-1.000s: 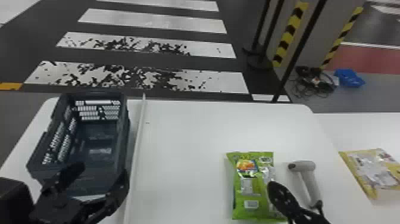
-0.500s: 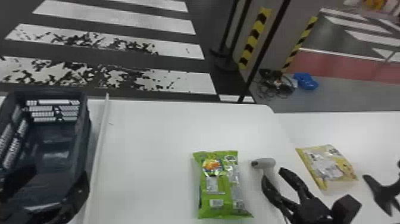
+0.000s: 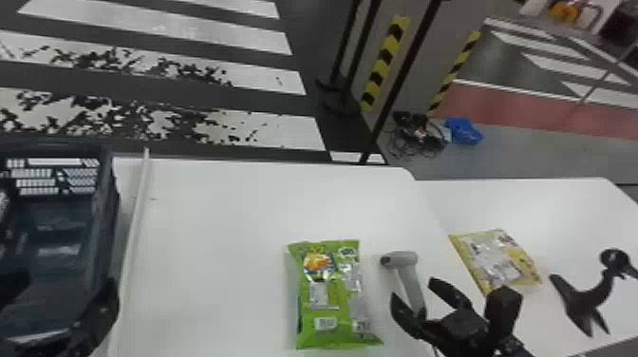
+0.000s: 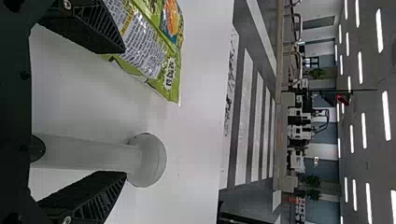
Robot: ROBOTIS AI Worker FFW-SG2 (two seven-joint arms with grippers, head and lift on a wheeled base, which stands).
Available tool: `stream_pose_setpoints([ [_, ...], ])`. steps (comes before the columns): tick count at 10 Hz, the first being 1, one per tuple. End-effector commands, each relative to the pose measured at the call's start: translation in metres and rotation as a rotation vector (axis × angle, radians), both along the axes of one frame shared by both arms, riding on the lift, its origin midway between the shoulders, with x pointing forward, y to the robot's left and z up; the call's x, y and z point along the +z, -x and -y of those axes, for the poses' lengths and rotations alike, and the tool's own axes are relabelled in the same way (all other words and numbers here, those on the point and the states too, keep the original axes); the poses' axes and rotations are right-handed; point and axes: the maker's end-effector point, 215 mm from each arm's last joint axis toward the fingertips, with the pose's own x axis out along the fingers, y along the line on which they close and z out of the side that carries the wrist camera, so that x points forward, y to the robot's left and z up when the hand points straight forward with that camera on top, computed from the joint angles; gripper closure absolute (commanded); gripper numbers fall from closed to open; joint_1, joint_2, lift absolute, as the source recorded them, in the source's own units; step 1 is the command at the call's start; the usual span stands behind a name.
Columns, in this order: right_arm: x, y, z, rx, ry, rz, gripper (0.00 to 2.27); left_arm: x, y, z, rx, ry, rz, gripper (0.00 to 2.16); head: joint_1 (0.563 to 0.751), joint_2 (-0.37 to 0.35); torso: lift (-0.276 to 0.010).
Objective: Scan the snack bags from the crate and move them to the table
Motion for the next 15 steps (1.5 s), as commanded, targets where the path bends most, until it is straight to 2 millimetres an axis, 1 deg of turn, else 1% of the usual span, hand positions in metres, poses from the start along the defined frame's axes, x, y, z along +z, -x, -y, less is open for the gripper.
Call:
stream_pose_setpoints([
  [1, -0.010, -0.010, 0.009, -0.015, -0.017, -0.025, 0.05, -0.001, 0.000, -0.001, 0.000, -0.001, -0.001, 0.07, 0.695, -0.350, -0.095],
  [4, -0.032, -0.022, 0.020, -0.028, -0.032, -0.078, 0.09, -0.005, -0.002, -0.002, 0.004, 0.000, -0.007, 0.07, 0.695, -0.350, -0.095],
  [6, -0.037, -0.031, 0.023, -0.020, -0.025, -0.089, 0.19, -0.010, -0.002, -0.003, 0.006, -0.004, -0.015, 0.07, 0.695, -0.350, -0.095],
  [7, -0.041, -0.033, 0.026, -0.025, -0.025, -0.108, 0.47, -0.010, -0.002, -0.003, 0.006, -0.004, -0.015, 0.07, 0.695, -0.350, -0.095],
  [8, -0.046, -0.033, 0.027, -0.030, -0.034, -0.137, 1.29, -0.008, -0.003, -0.003, 0.007, -0.002, -0.009, 0.07, 0.695, -0.350, -0.095],
  [9, -0.055, -0.032, 0.026, -0.042, -0.055, -0.183, 2.04, -0.007, -0.004, -0.001, 0.005, 0.001, -0.008, 0.07, 0.695, -0.350, -0.095],
  [10, -0.056, -0.031, 0.027, -0.043, -0.058, -0.187, 2.24, -0.006, -0.005, 0.000, 0.004, 0.002, -0.004, 0.07, 0.695, -0.350, -0.095],
  [13, -0.045, -0.029, 0.035, -0.061, -0.048, -0.166, 2.24, -0.004, -0.007, 0.003, 0.000, 0.000, 0.000, 0.07, 0.695, -0.350, -0.095],
  [14, -0.039, -0.027, 0.035, -0.070, -0.035, -0.160, 2.24, -0.004, -0.008, 0.003, 0.002, 0.000, 0.002, 0.07, 0.695, -0.350, -0.095],
  [15, -0.028, -0.020, 0.038, -0.096, -0.025, -0.147, 2.24, -0.006, -0.009, 0.005, -0.001, -0.003, 0.001, 0.07, 0.695, -0.350, -0.095],
])
